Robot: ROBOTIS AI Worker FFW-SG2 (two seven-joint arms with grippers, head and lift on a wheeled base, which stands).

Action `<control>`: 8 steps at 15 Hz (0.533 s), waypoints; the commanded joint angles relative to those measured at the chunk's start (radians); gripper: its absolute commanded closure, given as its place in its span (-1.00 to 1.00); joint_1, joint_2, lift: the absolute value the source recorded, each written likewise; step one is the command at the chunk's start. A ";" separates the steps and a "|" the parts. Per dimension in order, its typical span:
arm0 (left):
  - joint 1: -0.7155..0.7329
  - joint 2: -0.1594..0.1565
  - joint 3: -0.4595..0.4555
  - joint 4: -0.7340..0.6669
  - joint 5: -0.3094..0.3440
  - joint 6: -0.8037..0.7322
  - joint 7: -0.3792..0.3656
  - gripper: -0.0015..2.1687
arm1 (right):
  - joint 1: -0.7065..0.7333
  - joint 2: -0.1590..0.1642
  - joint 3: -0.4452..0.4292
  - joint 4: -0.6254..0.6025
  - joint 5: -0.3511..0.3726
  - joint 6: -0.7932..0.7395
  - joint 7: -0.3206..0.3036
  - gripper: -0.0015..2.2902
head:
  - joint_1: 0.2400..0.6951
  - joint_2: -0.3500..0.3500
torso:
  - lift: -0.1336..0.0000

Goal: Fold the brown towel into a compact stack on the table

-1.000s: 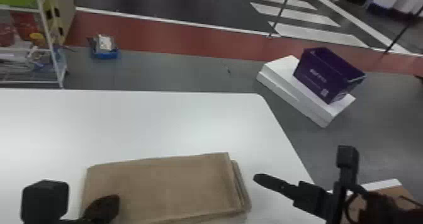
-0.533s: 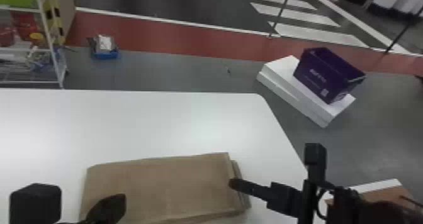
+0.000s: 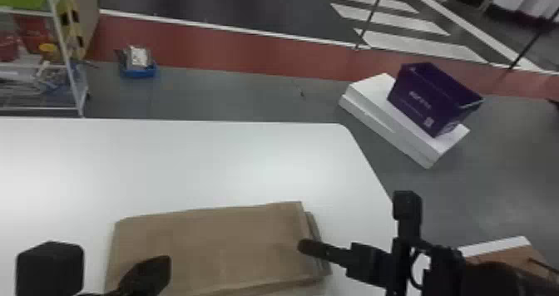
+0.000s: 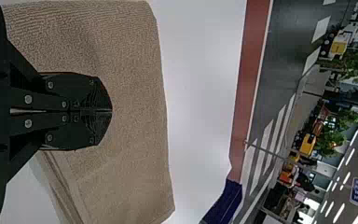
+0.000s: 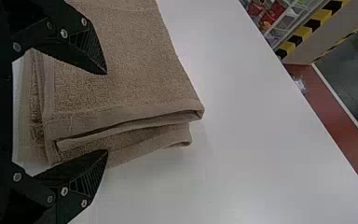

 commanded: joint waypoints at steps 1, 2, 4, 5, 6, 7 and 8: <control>0.000 0.000 0.003 0.000 0.003 0.000 -0.002 0.72 | -0.015 0.001 0.003 0.018 0.008 0.005 -0.002 -0.70 | 1.00 -1.00 | -0.85; -0.002 0.000 0.003 0.002 0.003 0.000 -0.002 0.72 | -0.023 0.001 0.007 0.024 0.006 0.005 -0.002 -0.64 | 1.00 -1.00 | -0.85; -0.002 0.000 0.003 0.003 0.003 0.000 -0.002 0.72 | -0.024 0.001 0.018 0.027 0.005 0.005 -0.002 -0.32 | 1.00 -1.00 | -0.85; -0.002 0.000 0.003 0.003 0.001 0.000 -0.002 0.72 | -0.024 0.001 0.016 0.026 0.002 0.005 0.003 0.13 | 1.00 -0.99 | -0.85; -0.003 0.000 0.006 0.003 0.003 0.003 -0.002 0.72 | -0.024 0.001 0.018 0.024 0.000 0.005 0.003 0.36 | 1.00 -0.98 | -0.85; -0.002 0.000 0.007 0.002 0.003 0.003 -0.002 0.72 | -0.024 0.001 0.016 0.020 0.000 0.005 0.003 0.45 | 1.00 -0.97 | -0.85; -0.003 0.000 0.007 0.002 0.003 0.003 -0.002 0.72 | -0.024 0.001 0.012 0.017 -0.001 0.005 0.007 0.50 | 1.00 -0.96 | -0.85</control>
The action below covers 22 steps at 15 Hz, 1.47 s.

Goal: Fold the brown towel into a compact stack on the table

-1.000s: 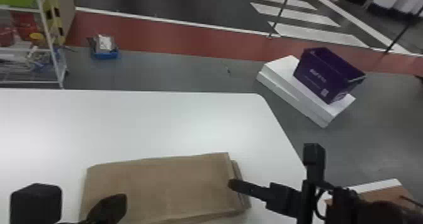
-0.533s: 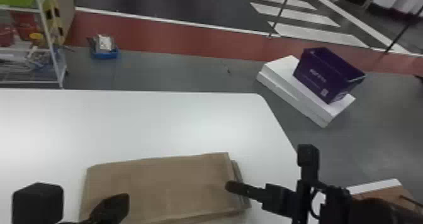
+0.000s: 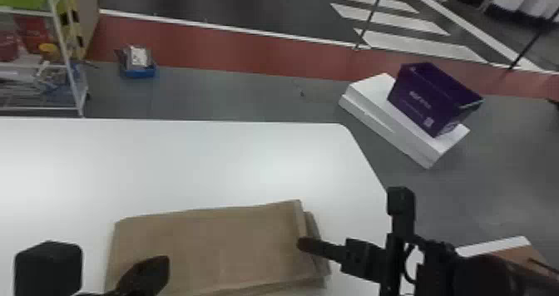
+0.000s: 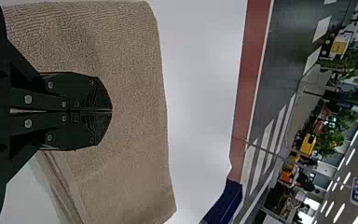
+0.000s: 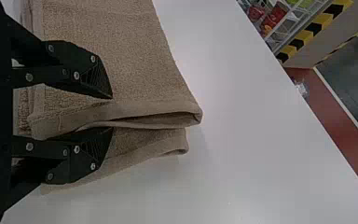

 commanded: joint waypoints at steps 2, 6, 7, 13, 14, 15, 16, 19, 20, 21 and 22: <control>-0.001 0.000 0.001 -0.003 -0.001 0.000 0.000 0.72 | 0.011 0.001 -0.014 -0.036 -0.040 0.005 0.016 0.55 | 1.00 -0.95 | -0.85; -0.001 0.002 0.009 -0.004 -0.003 0.022 0.000 0.72 | 0.055 0.001 -0.069 -0.146 -0.178 0.005 0.022 0.61 | 1.00 -0.90 | -0.85; -0.001 0.000 0.012 -0.004 -0.003 0.037 0.000 0.72 | 0.057 0.001 -0.116 -0.166 -0.235 0.005 0.020 0.61 | 1.00 -0.88 | -0.85; -0.022 -0.002 -0.004 -0.009 -0.004 0.053 0.006 0.72 | 0.009 0.001 -0.365 -0.169 -0.348 0.005 0.016 0.61 | 1.00 -1.00 | -0.85; -0.030 -0.005 -0.016 -0.003 -0.007 0.053 0.009 0.72 | 0.009 0.001 -0.359 -0.140 -0.330 0.005 0.023 0.61 | 1.00 -1.00 | -0.85; -0.036 -0.003 -0.025 0.001 -0.012 0.053 0.014 0.72 | 0.012 0.001 -0.345 -0.114 -0.307 0.005 0.035 0.61 | 1.00 -1.00 | -0.85; -0.036 -0.003 -0.034 0.001 -0.021 0.056 0.015 0.72 | 0.023 0.001 -0.337 -0.106 -0.304 0.005 0.042 0.61 | 1.00 -1.00 | -0.85; -0.036 0.000 -0.027 0.002 -0.010 0.056 0.018 0.72 | 0.074 0.001 -0.304 -0.154 -0.322 0.005 0.066 0.61 | 1.00 -1.00 | -0.85; -0.035 -0.002 -0.027 0.001 -0.007 0.053 0.020 0.72 | 0.077 0.001 -0.302 -0.163 -0.322 0.005 0.063 0.61 | 1.00 -1.00 | -0.85; -0.035 -0.002 -0.030 0.001 -0.001 0.043 0.020 0.72 | 0.077 0.001 -0.304 -0.163 -0.315 0.005 0.062 0.61 | 1.00 -1.00 | -0.85; -0.033 -0.002 -0.036 0.010 0.003 0.007 0.021 0.72 | 0.078 0.001 -0.300 -0.160 -0.292 0.005 0.058 0.61 | 1.00 -1.00 | -0.85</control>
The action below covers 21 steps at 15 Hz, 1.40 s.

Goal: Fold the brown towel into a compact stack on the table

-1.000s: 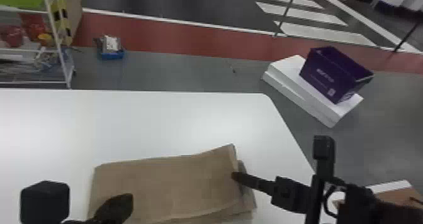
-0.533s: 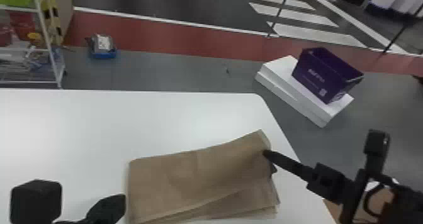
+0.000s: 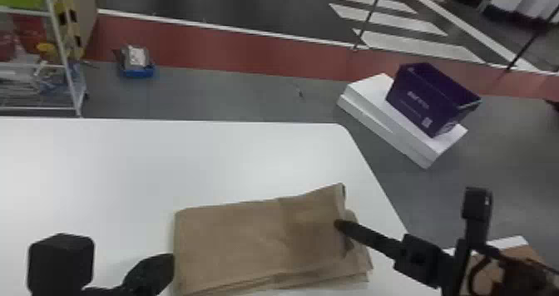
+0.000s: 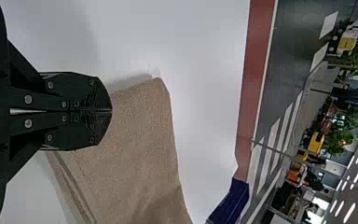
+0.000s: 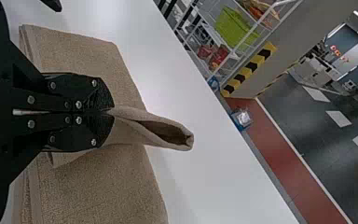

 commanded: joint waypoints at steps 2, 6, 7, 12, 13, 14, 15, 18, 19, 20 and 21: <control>0.006 0.001 -0.028 0.052 0.017 -0.201 -0.001 0.72 | 0.015 0.001 0.032 0.019 0.093 0.005 0.004 0.61 | 1.00 -1.00 | -0.85; -0.084 -0.003 -0.106 0.183 0.052 -0.219 -0.045 0.73 | 0.045 0.001 0.024 0.026 0.093 0.005 0.014 0.61 | 1.00 -1.00 | -0.85; -0.115 -0.009 -0.135 0.232 0.050 -0.219 -0.056 0.72 | 0.047 0.001 0.023 0.028 0.093 0.005 0.017 0.61 | 1.00 -1.00 | -0.85; -0.179 -0.003 -0.202 0.371 0.029 -0.247 -0.025 0.73 | 0.058 0.001 0.021 0.037 0.088 0.005 0.030 0.61 | 1.00 -1.00 | -0.85; -0.169 0.001 -0.190 0.351 0.027 -0.222 -0.024 0.73 | 0.059 0.001 0.021 0.034 0.082 0.005 0.030 0.61 | 1.00 -1.00 | -0.85; -0.150 0.003 -0.178 0.319 0.012 -0.186 -0.021 0.72 | 0.059 0.001 0.029 0.026 0.079 0.005 0.027 0.61 | 1.00 -1.00 | -0.85; -0.136 0.003 -0.173 0.292 -0.011 -0.146 -0.013 0.72 | 0.059 0.001 0.041 0.020 0.077 0.005 0.021 0.61 | 1.00 -1.00 | -0.85; -0.095 0.006 -0.124 0.249 -0.031 -0.109 0.001 0.72 | 0.053 0.001 0.103 0.005 0.083 0.005 -0.009 0.61 | 1.00 -1.00 | -0.85; -0.089 0.006 -0.120 0.239 -0.035 -0.106 0.001 0.72 | 0.050 0.001 0.124 0.002 0.086 0.005 -0.019 0.61 | 1.00 -1.00 | -0.85; -0.075 0.007 -0.097 0.232 -0.037 -0.106 0.002 0.72 | 0.044 0.001 0.150 0.000 0.088 0.005 -0.034 0.61 | 1.00 -1.00 | -0.85; -0.069 0.007 -0.093 0.221 -0.051 -0.106 0.002 0.72 | 0.042 0.001 0.181 -0.003 0.094 0.005 -0.048 0.61 | 1.00 -1.00 | -0.85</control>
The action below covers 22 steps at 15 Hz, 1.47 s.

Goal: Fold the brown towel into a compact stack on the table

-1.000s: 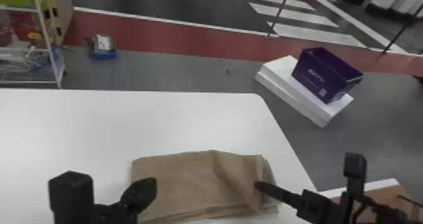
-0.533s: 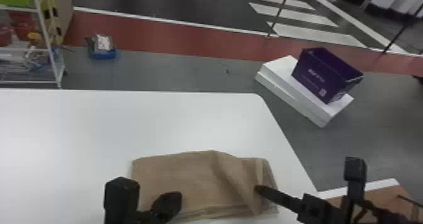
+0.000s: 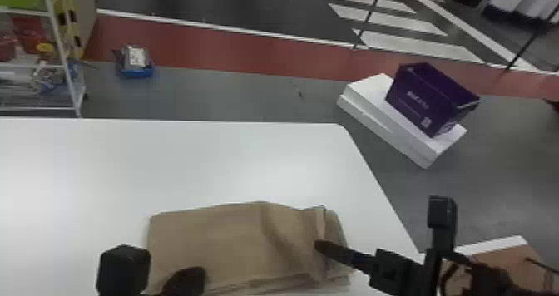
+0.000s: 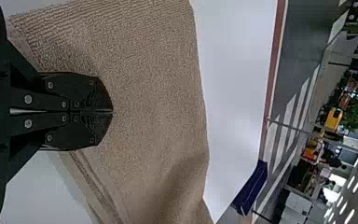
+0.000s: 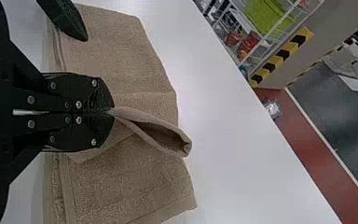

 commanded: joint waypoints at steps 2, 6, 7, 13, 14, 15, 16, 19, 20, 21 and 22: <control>0.030 0.001 0.044 -0.028 -0.019 0.000 0.000 0.72 | -0.011 0.001 0.108 -0.022 0.027 0.005 -0.039 0.61 | 1.00 -1.00 | -0.85; 0.093 0.003 0.125 -0.104 -0.008 0.003 -0.040 0.72 | -0.011 0.001 0.165 -0.054 0.030 0.005 -0.071 0.61 | 1.00 -0.98 | -0.85; 0.110 0.004 0.142 -0.137 0.001 0.006 -0.047 0.72 | -0.006 0.001 0.162 -0.062 0.030 0.005 -0.071 0.61 | 1.00 -0.86 | -0.85; 0.158 0.020 0.144 -0.276 0.004 0.055 -0.058 0.72 | 0.020 0.001 0.041 -0.113 -0.058 0.005 -0.056 0.61 | 1.00 -0.85 | -0.85; 0.158 0.020 0.144 -0.276 0.004 0.055 -0.058 0.72 | 0.011 0.001 0.041 -0.130 -0.076 0.005 -0.065 0.61 | 1.00 -0.89 | -0.85; 0.158 0.020 0.142 -0.276 0.004 0.055 -0.057 0.72 | -0.005 0.001 0.041 -0.157 -0.101 0.005 -0.081 0.61 | 1.00 -0.90 | -0.85; 0.158 0.020 0.144 -0.276 0.005 0.055 -0.054 0.72 | -0.017 0.001 0.028 -0.185 -0.131 0.005 -0.090 0.61 | 1.00 -0.90 | -0.85; 0.159 0.020 0.147 -0.276 0.005 0.049 -0.046 0.72 | -0.019 0.001 -0.125 -0.209 -0.268 0.005 -0.113 0.61 | 1.00 -0.85 | -0.85; 0.159 0.020 0.147 -0.275 0.005 0.049 -0.046 0.72 | -0.019 0.001 -0.189 -0.199 -0.299 0.005 -0.110 0.61 | 1.00 -0.85 | -0.85; 0.156 0.020 0.147 -0.267 0.005 0.046 -0.046 0.72 | -0.017 0.001 -0.239 -0.186 -0.323 0.005 -0.096 0.61 | 1.00 -0.91 | -0.85; 0.147 0.016 0.145 -0.255 0.005 0.049 -0.044 0.72 | -0.012 0.001 -0.303 -0.172 -0.366 0.005 -0.081 0.61 | 1.00 -0.97 | -0.85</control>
